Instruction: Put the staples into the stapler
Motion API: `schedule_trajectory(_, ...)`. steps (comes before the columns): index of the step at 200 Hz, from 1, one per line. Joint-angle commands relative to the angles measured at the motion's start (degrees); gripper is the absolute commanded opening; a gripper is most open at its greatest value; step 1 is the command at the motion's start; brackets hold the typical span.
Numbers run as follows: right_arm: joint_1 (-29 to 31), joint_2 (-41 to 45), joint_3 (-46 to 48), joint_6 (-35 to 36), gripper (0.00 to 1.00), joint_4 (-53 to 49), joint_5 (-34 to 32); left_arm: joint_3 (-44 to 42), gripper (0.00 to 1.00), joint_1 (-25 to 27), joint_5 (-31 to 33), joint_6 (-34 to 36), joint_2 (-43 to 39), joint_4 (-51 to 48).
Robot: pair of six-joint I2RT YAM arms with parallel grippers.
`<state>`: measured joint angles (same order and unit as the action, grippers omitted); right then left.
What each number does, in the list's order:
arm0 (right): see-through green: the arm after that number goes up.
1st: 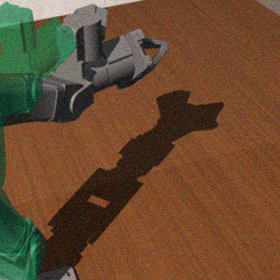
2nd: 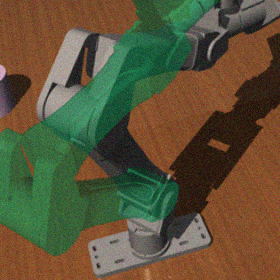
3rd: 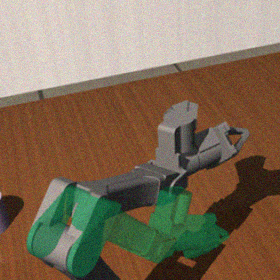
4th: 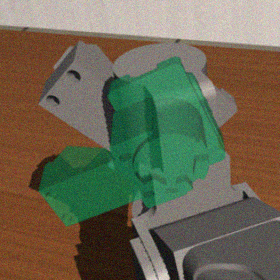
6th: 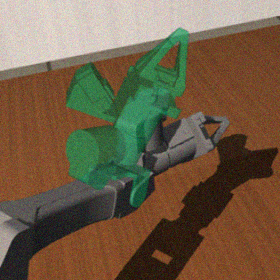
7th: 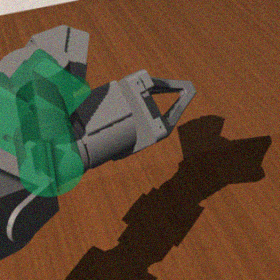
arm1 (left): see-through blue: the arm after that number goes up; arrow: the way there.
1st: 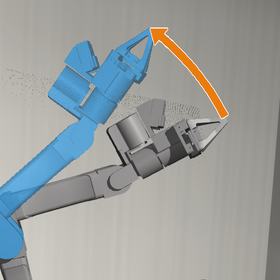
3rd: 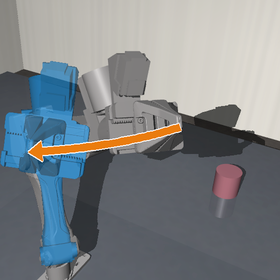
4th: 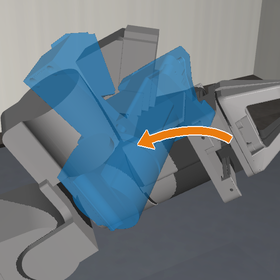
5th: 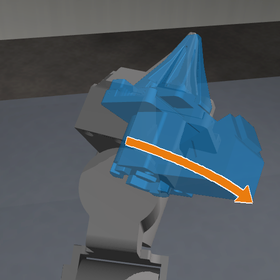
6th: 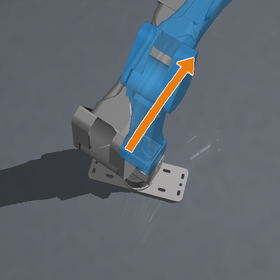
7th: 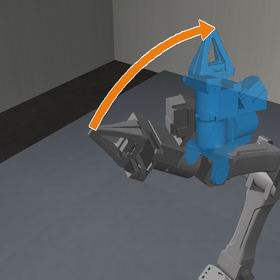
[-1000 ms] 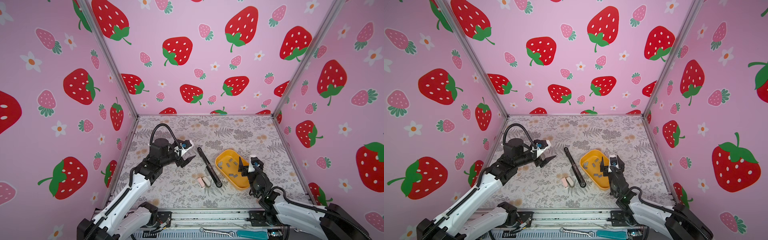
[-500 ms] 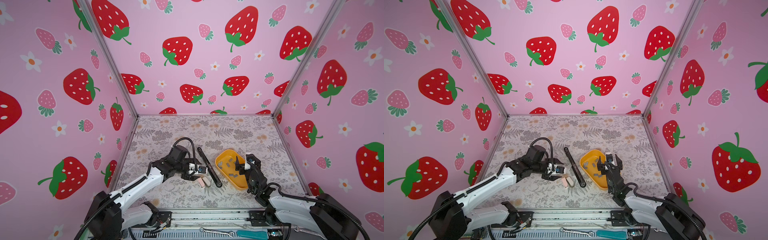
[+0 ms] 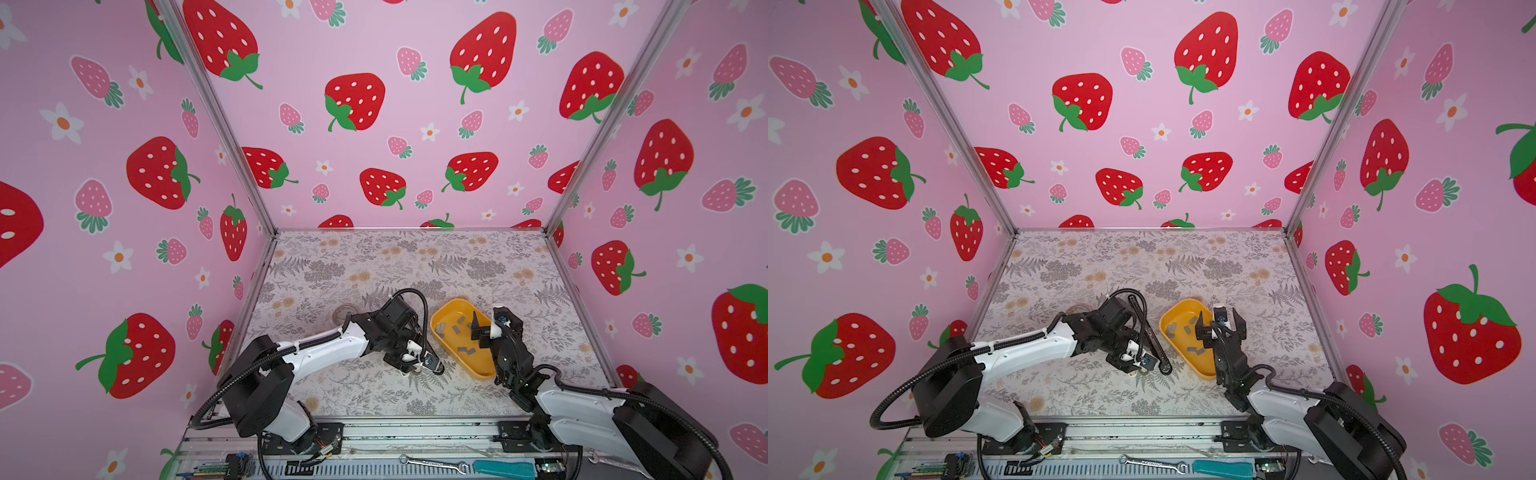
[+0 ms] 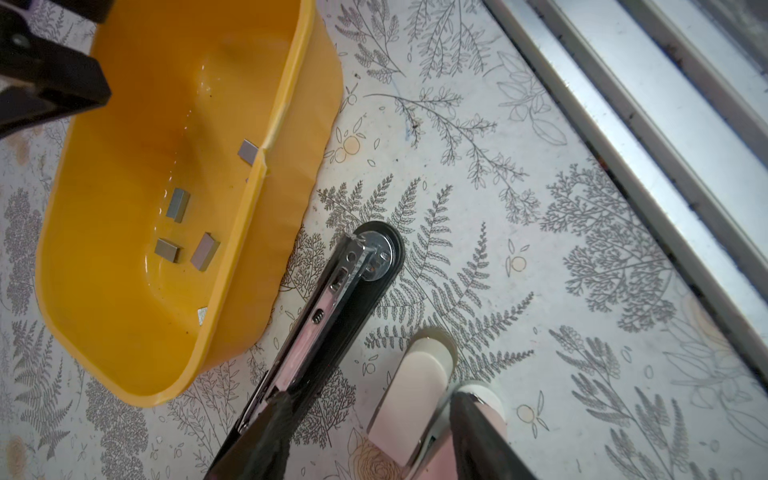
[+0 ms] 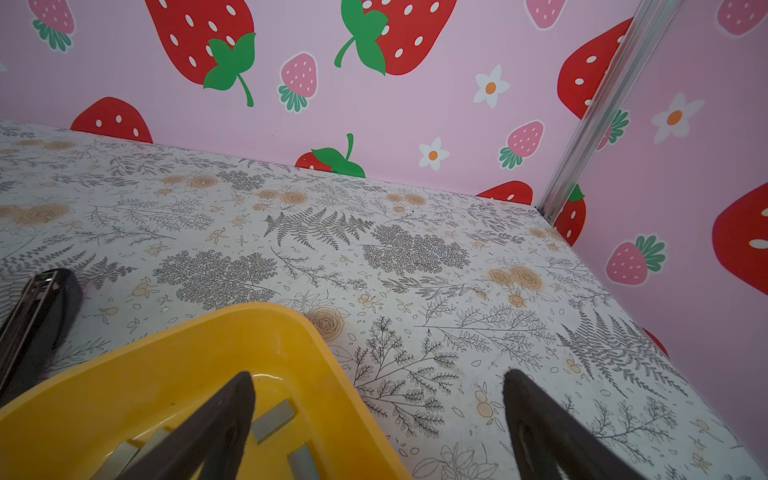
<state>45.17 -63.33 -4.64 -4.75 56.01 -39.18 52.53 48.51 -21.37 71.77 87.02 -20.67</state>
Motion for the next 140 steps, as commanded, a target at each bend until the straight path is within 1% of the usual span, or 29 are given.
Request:
schedule_trajectory(1,-1.12,1.04,0.82,-1.79,0.95,2.35,-0.20,2.54,0.63,0.95,0.53,2.01,1.74,-0.43)
schedule_trajectory(39,-1.33,0.84,0.78,-2.17,0.95,2.07,0.05,4.15,0.60,1.90,0.96,3.18,4.19,-1.17)
schedule_trajectory(62,-1.40,0.85,0.76,-2.27,0.95,1.94,-0.02,4.84,0.59,2.85,2.84,3.62,5.78,-1.56)
schedule_trajectory(86,-1.49,0.17,0.31,-2.37,0.95,1.58,0.01,6.31,0.59,3.45,4.39,4.18,7.08,-4.11)
schedule_trajectory(108,-1.52,-0.48,-0.13,-2.28,0.95,1.25,0.28,6.23,0.59,3.66,5.06,4.89,6.97,-4.85)
schedule_trajectory(140,-1.49,-0.81,-0.35,-2.28,0.95,1.08,0.50,4.54,0.61,3.70,4.08,5.39,4.73,-3.82)
